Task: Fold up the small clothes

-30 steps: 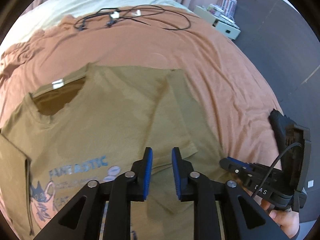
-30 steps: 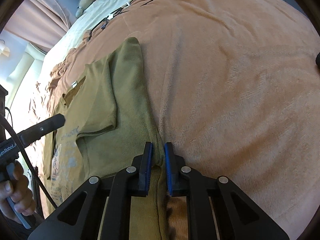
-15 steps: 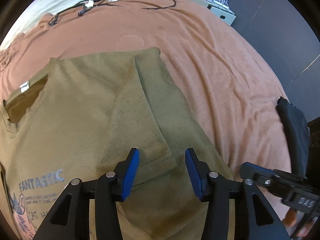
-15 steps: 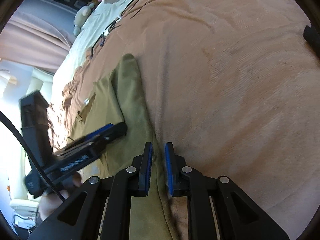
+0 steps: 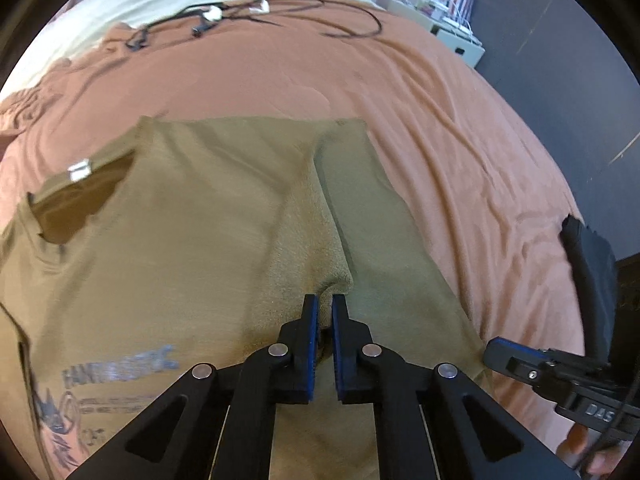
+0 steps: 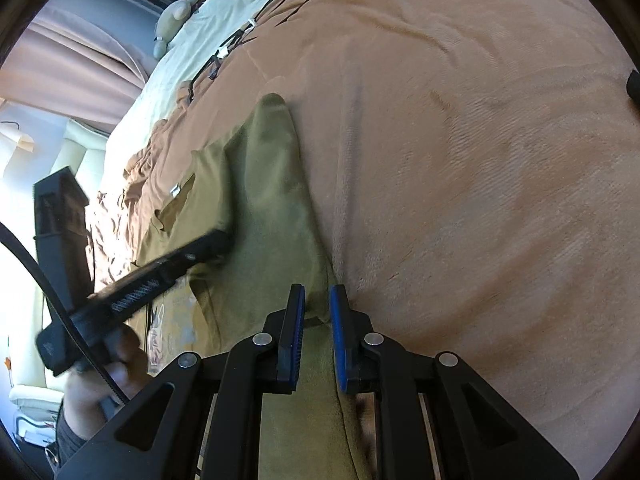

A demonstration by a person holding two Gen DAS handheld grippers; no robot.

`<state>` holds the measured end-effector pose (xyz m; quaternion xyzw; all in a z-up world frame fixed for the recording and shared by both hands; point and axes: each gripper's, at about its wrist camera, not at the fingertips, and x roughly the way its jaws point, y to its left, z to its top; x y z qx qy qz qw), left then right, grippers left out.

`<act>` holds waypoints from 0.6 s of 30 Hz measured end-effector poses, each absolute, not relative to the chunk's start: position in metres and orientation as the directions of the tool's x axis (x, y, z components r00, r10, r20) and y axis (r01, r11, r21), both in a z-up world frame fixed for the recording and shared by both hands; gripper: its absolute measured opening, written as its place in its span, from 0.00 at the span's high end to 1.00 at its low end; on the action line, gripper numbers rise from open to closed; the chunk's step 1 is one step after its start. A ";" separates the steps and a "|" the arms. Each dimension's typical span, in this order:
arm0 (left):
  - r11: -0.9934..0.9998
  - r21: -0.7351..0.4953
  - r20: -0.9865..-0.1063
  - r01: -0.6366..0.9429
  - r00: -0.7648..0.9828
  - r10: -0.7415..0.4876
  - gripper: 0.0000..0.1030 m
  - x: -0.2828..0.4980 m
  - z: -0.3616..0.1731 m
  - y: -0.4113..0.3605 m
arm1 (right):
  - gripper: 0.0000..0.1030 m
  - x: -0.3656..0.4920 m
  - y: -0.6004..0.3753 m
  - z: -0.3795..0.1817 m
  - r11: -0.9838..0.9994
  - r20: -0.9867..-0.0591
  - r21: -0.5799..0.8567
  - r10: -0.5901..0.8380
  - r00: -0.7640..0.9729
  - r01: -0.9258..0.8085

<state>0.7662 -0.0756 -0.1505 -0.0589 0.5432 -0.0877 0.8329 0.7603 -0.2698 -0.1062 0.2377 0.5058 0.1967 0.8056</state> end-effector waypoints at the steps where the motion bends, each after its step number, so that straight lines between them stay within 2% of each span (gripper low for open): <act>1: 0.979 -0.188 -0.892 0.077 0.404 -0.203 0.93 0.766 -0.145 -0.069 | 0.90 0.761 -0.270 -0.106 0.811 -0.722 0.581 0.555 0.412 -0.075; 9: 0.990 -0.141 -0.889 0.021 0.437 -0.136 0.93 0.769 -0.130 -0.034 | 0.90 0.757 -0.259 -0.099 0.834 -0.725 0.545 0.521 0.449 -0.089; 18: 0.995 -0.099 -0.905 -0.027 0.417 -0.079 0.93 0.780 -0.144 -0.004 | 0.90 0.767 -0.244 -0.111 0.851 -0.759 0.515 0.508 0.408 -0.102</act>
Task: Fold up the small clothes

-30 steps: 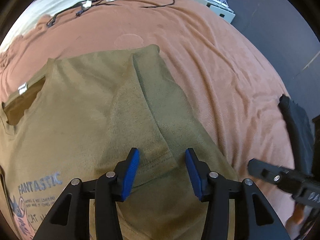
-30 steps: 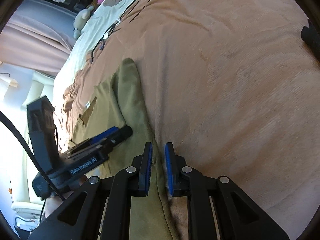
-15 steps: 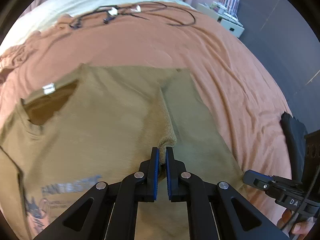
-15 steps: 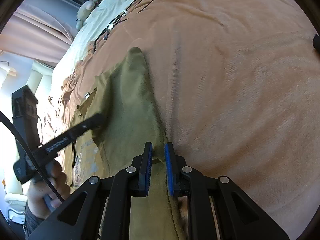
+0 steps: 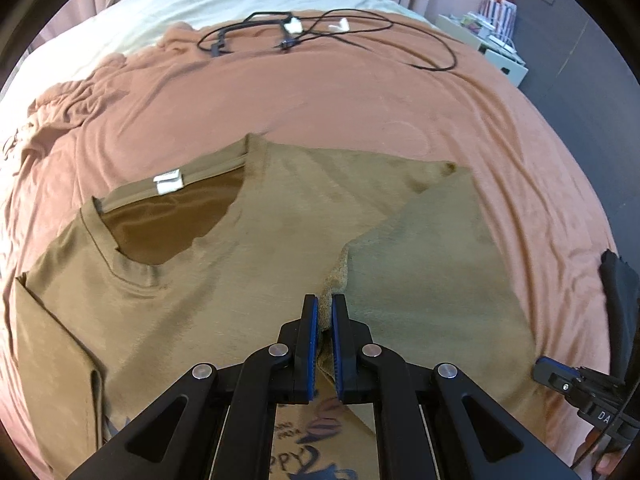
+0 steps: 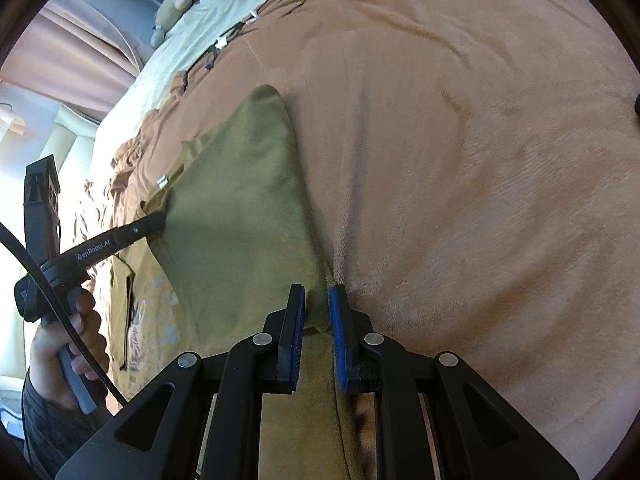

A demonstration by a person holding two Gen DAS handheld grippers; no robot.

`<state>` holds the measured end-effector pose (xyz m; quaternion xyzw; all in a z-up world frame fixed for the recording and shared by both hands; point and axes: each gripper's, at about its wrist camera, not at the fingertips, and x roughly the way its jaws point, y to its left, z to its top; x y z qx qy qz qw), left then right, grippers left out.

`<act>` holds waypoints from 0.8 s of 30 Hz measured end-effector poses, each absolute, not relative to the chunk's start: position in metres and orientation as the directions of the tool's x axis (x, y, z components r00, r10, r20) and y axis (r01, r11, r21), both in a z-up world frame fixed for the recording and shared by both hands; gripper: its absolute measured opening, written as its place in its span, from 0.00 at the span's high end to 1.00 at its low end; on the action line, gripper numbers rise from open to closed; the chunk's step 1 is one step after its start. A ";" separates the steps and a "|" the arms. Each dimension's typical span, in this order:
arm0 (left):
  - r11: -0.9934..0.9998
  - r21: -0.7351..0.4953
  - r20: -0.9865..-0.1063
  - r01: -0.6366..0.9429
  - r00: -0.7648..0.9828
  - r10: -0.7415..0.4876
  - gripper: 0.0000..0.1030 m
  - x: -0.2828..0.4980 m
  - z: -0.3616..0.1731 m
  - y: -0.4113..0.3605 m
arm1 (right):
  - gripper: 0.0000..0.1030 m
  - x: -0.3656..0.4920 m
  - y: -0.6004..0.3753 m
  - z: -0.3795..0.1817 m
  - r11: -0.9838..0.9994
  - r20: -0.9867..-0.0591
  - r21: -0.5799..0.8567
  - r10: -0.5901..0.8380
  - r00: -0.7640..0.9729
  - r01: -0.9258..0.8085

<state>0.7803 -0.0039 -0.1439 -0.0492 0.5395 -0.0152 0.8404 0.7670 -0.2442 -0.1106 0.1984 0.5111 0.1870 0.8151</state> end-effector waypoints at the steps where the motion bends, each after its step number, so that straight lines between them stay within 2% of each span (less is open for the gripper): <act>1: 0.994 -0.101 -0.909 -0.031 0.410 -0.079 0.93 0.781 -0.147 -0.002 | 0.90 0.768 -0.242 -0.111 0.857 -0.765 0.504 0.501 0.405 -0.107; 7: 0.997 -0.068 -0.936 -0.040 0.348 -0.050 0.93 0.788 -0.168 0.002 | 0.90 0.771 -0.237 -0.109 0.878 -0.783 0.459 0.471 0.406 -0.132; 10: 0.998 -0.045 -0.944 -0.051 0.329 -0.025 0.84 0.791 -0.174 0.005 | 0.90 0.773 -0.239 -0.110 0.874 -0.782 0.468 0.477 0.401 -0.127; 12: 0.998 0.005 -0.944 -0.061 0.328 0.025 0.59 0.793 -0.169 0.005 | 0.90 0.774 -0.243 -0.110 0.869 -0.779 0.481 0.485 0.397 -0.118; 14: 0.997 0.042 -0.931 -0.064 0.359 0.062 0.51 0.793 -0.161 0.006 | 0.90 0.773 -0.246 -0.110 0.864 -0.776 0.491 0.491 0.396 -0.111; 19: 0.998 -0.026 -0.906 -0.054 0.424 -0.001 0.51 0.794 -0.140 0.006 | 0.90 0.771 -0.254 -0.104 0.849 -0.755 0.518 0.509 0.415 -0.098; 24: 0.997 -0.069 -0.884 0.039 0.460 -0.079 0.53 0.799 -0.132 -0.026 | 0.90 0.766 -0.265 -0.096 0.842 -0.725 0.533 0.507 0.465 -0.086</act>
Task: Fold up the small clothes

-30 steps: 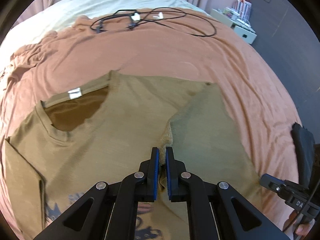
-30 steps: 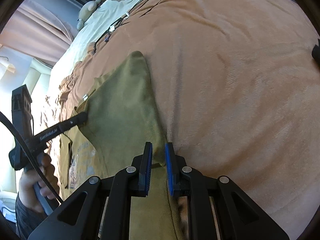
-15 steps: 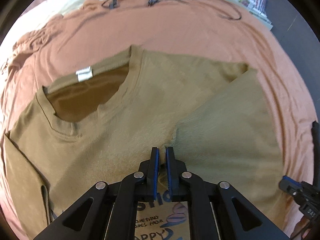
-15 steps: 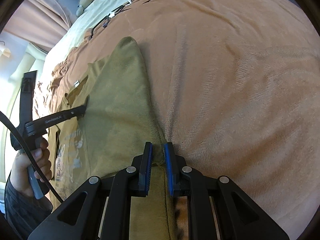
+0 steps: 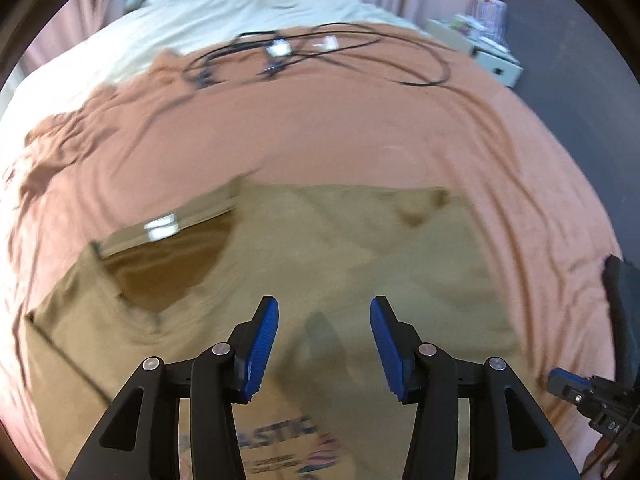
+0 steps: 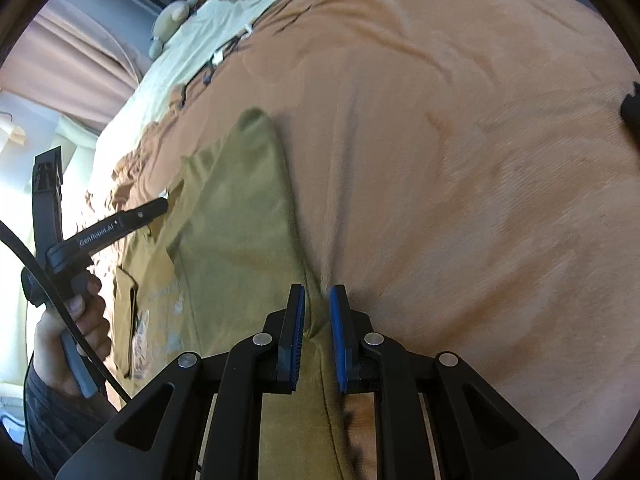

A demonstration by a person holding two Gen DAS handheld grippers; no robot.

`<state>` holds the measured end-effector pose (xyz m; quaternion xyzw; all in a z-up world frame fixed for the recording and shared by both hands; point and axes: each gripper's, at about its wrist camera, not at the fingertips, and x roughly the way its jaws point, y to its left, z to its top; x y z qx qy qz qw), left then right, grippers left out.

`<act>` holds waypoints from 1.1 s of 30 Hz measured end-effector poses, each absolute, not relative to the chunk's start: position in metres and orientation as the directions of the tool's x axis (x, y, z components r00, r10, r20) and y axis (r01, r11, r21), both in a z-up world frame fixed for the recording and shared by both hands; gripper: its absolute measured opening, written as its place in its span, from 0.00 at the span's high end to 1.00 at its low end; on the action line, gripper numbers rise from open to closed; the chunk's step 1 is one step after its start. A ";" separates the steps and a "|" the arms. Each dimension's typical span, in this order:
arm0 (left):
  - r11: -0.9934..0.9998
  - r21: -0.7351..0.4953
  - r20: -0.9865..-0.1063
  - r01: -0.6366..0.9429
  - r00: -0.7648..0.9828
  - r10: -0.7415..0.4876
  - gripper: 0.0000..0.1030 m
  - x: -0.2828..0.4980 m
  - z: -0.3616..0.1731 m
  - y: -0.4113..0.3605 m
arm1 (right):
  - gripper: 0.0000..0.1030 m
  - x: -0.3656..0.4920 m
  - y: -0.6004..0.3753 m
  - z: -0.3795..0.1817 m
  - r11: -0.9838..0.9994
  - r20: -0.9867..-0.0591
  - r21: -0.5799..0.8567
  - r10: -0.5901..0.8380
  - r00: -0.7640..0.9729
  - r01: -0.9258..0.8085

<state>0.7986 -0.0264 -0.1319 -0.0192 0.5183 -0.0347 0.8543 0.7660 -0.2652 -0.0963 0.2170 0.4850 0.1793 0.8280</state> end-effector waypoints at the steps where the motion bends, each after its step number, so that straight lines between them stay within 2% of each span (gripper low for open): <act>1: 0.995 -0.079 -0.882 0.064 0.460 -0.100 0.54 0.800 -0.133 -0.036 | 0.90 0.765 -0.268 -0.095 0.839 -0.718 0.538 0.509 0.475 -0.084; 5: 0.989 -0.098 -0.879 0.113 0.456 -0.139 0.63 0.808 -0.139 -0.058 | 0.90 0.761 -0.274 -0.093 0.831 -0.699 0.552 0.509 0.503 -0.073; 14: 0.979 -0.098 -0.878 0.179 0.448 -0.170 0.72 0.837 -0.160 -0.098 | 0.90 0.754 -0.291 -0.090 0.812 -0.661 0.582 0.502 0.558 -0.041; 21: 0.984 -0.045 -0.890 0.172 0.440 -0.118 0.73 0.869 -0.181 -0.118 | 0.90 0.753 -0.296 -0.091 0.827 -0.679 0.562 0.458 0.573 0.005; 33: 0.987 -0.001 -0.889 0.158 0.451 -0.073 0.73 0.896 -0.174 -0.133 | 0.90 0.739 -0.293 -0.082 0.833 -0.677 0.553 0.436 0.593 0.019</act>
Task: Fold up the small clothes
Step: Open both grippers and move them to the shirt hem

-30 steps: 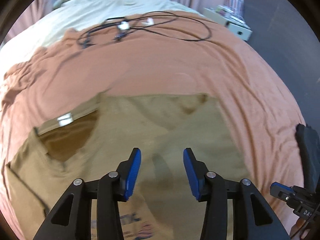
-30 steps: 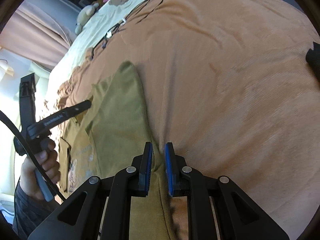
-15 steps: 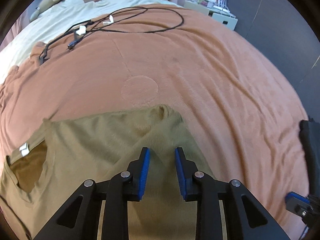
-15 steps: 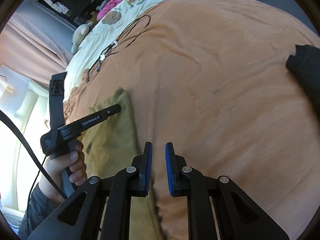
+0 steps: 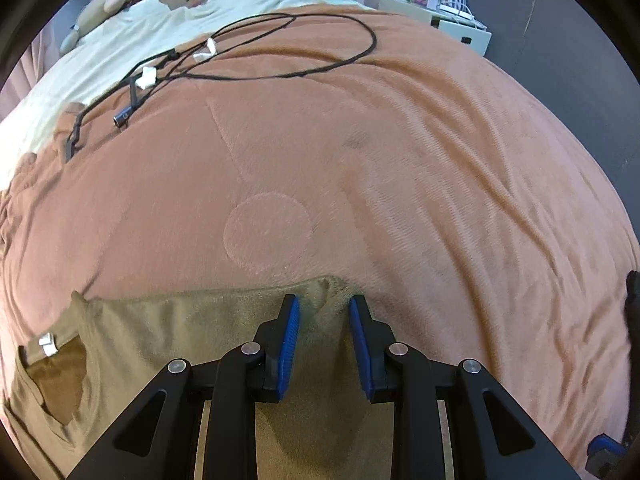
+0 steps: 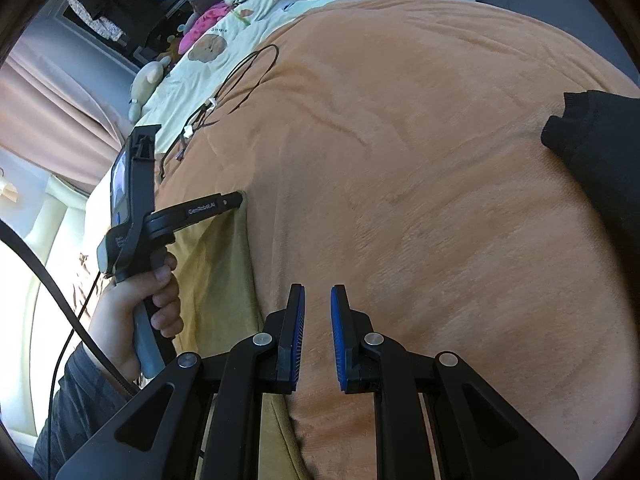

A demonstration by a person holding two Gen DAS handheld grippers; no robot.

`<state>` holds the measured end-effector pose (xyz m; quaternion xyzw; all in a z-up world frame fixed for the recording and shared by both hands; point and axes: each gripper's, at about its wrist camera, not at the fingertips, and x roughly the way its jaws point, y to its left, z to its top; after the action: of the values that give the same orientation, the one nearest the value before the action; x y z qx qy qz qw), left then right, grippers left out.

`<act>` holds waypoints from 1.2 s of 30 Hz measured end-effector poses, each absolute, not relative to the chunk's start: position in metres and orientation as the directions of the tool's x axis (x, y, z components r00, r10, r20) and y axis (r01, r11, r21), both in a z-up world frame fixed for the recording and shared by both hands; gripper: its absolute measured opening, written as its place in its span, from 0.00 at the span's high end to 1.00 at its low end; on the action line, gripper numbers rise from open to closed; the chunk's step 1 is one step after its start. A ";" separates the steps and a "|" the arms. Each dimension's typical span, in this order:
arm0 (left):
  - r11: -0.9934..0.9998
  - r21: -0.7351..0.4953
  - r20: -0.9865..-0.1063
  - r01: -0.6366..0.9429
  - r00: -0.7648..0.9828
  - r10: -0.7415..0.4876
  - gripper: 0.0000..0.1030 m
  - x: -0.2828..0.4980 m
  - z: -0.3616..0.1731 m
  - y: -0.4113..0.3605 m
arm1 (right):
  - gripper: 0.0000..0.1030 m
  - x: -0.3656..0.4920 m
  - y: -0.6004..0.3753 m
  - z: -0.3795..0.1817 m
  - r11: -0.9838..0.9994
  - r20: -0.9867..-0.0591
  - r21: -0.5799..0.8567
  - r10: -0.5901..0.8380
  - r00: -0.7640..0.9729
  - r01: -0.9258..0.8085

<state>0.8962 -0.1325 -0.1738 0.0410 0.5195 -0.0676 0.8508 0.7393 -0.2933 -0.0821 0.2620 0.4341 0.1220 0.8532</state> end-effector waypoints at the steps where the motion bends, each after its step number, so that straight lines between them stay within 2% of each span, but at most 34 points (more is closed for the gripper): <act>1: 0.987 -0.005 -0.885 0.159 0.460 -0.078 0.73 0.894 -0.170 -0.132 | 0.90 0.737 -0.292 -0.081 0.833 -0.675 0.554 0.440 0.593 0.013; 9: 0.990 -0.029 -0.872 0.140 0.480 -0.093 0.70 0.863 -0.133 -0.112 | 0.90 0.737 -0.297 -0.078 0.832 -0.675 0.554 0.466 0.572 -0.024; 10: 0.990 -0.027 -0.873 0.136 0.480 -0.089 0.68 0.859 -0.130 -0.109 | 0.85 0.737 -0.294 -0.078 0.833 -0.677 0.552 0.470 0.566 -0.031; 11: 0.991 -0.023 -0.872 0.130 0.482 -0.083 0.63 0.852 -0.125 -0.103 | 0.76 0.739 -0.293 -0.078 0.837 -0.681 0.547 0.468 0.563 -0.035; 12: 0.992 -0.021 -0.872 0.126 0.483 -0.080 0.53 0.849 -0.123 -0.099 | 0.48 0.739 -0.291 -0.078 0.842 -0.682 0.538 0.463 0.566 -0.041; 13: 0.993 -0.019 -0.870 0.115 0.488 -0.074 0.47 0.840 -0.118 -0.091 | 0.28 0.737 -0.289 -0.076 0.852 -0.681 0.521 0.451 0.577 -0.050; 15: 0.995 -0.019 -0.866 0.097 0.497 -0.065 0.27 0.830 -0.110 -0.079 | 0.26 0.734 -0.284 -0.072 0.866 -0.684 0.495 0.438 0.583 -0.070; 17: 0.997 -0.028 -0.857 0.077 0.511 -0.064 0.17 0.815 -0.100 -0.064 | 0.26 0.731 -0.278 -0.069 0.864 -0.678 0.494 0.453 0.579 -0.097; 18: 0.997 -0.030 -0.854 0.068 0.517 -0.061 0.14 0.808 -0.096 -0.056 | 0.26 0.728 -0.277 -0.068 0.865 -0.677 0.491 0.452 0.580 -0.102; 21: 0.999 -0.023 -0.847 0.042 0.530 -0.042 0.14 0.783 -0.080 -0.032 | 0.26 0.721 -0.271 -0.067 0.871 -0.678 0.476 0.449 0.582 -0.119; 25: 1.000 0.000 -0.846 0.020 0.533 -0.011 0.11 0.751 -0.060 -0.006 | 0.19 0.708 -0.260 -0.066 0.892 -0.693 0.429 0.428 0.580 -0.145; 30: 1.000 0.000 -0.816 -0.011 0.578 0.006 0.02 0.706 -0.027 0.029 | 0.19 0.687 -0.246 -0.050 0.923 -0.706 0.364 0.362 0.609 -0.127; 32: 0.999 -0.016 -0.807 -0.028 0.590 0.003 0.02 0.686 -0.016 0.044 | 0.19 0.677 -0.231 -0.044 0.945 -0.722 0.303 0.314 0.616 -0.126; 36: 0.999 -0.033 -0.791 -0.039 0.611 -0.002 0.02 0.653 0.002 0.068 | 0.19 0.648 -0.217 -0.031 0.938 -0.700 0.312 0.334 0.631 -0.150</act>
<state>0.6527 0.0675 0.0022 -0.0237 0.4408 0.0103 0.8973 0.6478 -0.2166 -0.0314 0.1127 0.4075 0.1351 0.8961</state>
